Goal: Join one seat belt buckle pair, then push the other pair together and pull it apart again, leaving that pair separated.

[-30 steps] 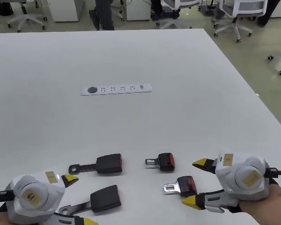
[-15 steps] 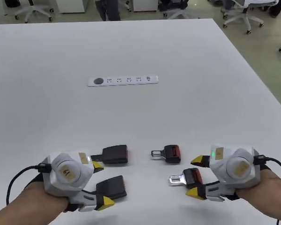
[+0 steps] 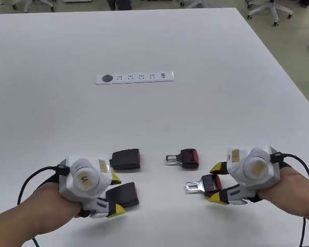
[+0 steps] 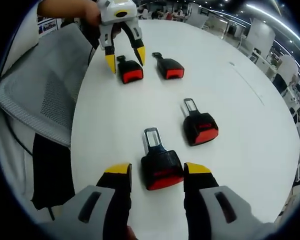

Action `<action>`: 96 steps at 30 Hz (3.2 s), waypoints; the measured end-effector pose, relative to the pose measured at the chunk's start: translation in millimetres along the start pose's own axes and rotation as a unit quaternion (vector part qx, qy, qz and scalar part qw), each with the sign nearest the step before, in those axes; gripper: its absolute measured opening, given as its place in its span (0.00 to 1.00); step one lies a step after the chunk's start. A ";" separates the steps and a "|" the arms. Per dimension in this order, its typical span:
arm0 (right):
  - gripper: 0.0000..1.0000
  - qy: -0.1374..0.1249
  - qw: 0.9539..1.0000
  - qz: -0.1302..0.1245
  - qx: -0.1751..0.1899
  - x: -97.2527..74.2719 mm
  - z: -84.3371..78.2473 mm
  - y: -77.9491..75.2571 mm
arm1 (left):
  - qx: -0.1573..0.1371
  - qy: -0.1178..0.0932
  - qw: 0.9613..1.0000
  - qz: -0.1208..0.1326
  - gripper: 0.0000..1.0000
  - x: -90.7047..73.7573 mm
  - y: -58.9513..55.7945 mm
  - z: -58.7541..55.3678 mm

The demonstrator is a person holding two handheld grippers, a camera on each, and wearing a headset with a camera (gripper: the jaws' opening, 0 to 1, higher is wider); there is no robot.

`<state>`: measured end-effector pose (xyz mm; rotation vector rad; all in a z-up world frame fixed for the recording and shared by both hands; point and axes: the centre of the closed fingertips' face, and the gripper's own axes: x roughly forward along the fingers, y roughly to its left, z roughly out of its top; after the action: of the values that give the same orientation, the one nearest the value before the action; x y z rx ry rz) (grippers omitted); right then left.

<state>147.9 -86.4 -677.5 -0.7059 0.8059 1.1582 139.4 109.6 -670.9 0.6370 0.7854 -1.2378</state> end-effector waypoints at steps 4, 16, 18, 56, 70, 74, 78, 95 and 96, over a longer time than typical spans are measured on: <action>0.40 0.006 1.000 0.006 -0.007 2.9 -1.1 -2.6 | 0.009 0.007 1.000 -0.010 0.37 2.1 -0.1 -0.5; 0.34 0.020 0.999 0.027 -0.041 11.6 -11.0 -1.7 | 0.084 0.034 0.996 -0.027 0.34 13.0 -8.1 -6.5; 0.34 0.015 0.999 0.033 -0.039 11.5 -11.7 -2.1 | 0.085 0.038 0.995 -0.029 0.34 14.2 -7.8 -7.0; 0.33 -0.018 0.999 0.036 -0.033 62.0 74.3 45.8 | 0.072 0.033 0.996 -0.041 0.33 15.6 -8.5 -8.3; 0.33 -0.009 0.999 0.030 -0.043 71.9 90.1 50.1 | 0.074 0.034 0.996 -0.041 0.33 13.5 -8.9 -6.7; 0.33 0.003 0.997 0.027 -0.066 71.8 91.6 48.7 | 0.076 0.037 0.995 -0.044 0.34 13.0 -9.3 -5.4; 0.33 -0.014 0.998 0.038 -0.052 73.7 96.6 51.8 | 0.076 0.038 0.995 -0.045 0.34 14.2 -7.3 -7.2; 0.31 -0.042 0.995 0.060 -0.061 77.1 105.2 50.9 | 0.098 0.032 0.993 -0.062 0.33 20.9 -7.2 -8.3; 0.31 -0.041 0.995 0.060 -0.062 78.1 105.7 49.6 | 0.098 0.032 0.993 -0.063 0.33 20.9 -7.3 -8.3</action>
<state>134.3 52.9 -690.1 -0.7148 0.7188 1.3461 133.7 102.6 -692.8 0.7992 0.7713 -1.4269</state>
